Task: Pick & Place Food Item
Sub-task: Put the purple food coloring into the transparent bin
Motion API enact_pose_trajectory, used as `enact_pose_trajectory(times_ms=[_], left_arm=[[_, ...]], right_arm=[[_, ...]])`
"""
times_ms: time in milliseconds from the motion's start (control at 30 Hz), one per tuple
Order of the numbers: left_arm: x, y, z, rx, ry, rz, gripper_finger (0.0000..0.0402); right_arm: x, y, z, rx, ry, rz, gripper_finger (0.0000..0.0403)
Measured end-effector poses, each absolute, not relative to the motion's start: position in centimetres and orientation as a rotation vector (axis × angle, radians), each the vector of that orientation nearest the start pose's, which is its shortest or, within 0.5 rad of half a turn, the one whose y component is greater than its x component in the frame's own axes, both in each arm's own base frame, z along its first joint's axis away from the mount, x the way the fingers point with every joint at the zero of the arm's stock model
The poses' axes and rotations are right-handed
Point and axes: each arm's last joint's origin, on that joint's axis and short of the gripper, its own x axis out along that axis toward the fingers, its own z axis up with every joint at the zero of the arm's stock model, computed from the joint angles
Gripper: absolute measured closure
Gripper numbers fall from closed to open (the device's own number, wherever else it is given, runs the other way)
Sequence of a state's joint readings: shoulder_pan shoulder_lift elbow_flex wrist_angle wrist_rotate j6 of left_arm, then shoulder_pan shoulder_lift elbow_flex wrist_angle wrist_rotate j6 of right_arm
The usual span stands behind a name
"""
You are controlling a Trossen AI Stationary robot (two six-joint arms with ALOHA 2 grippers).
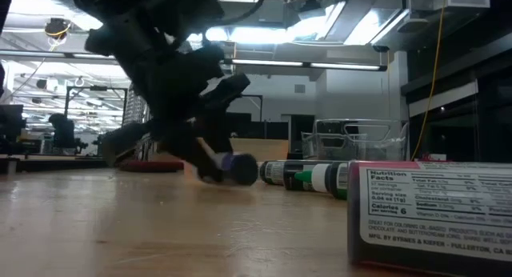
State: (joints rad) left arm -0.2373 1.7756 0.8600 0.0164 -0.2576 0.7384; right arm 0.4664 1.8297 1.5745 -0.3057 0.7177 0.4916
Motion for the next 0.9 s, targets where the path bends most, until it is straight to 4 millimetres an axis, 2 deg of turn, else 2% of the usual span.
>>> enact_pose_trajectory(times_ms=[200, 433, 700, 900], left_arm=[[32.4, -5.7, 14.4, 0.802, 0.814, -0.3, 0.0329], [32.2, -5.0, 15.3, 0.77, 0.8, -0.308, 0.0329], [32.0, -5.0, 16.1, 0.769, 0.782, -0.304, 0.0329], [32.1, -4.6, 17.1, 0.795, 0.735, -0.245, 0.0329]], right_arm=[[38.4, 17.2, 31.5, 0.128, 0.325, -0.321, 0.0158], [37.7, 18.9, 32.8, -0.023, 0.221, -0.352, 0.0158], [34.9, 22.0, 34.2, -0.172, 0.137, -0.578, 0.0158], [32.8, 24.2, 34.5, -0.199, 0.11, -0.698, 0.0158]])
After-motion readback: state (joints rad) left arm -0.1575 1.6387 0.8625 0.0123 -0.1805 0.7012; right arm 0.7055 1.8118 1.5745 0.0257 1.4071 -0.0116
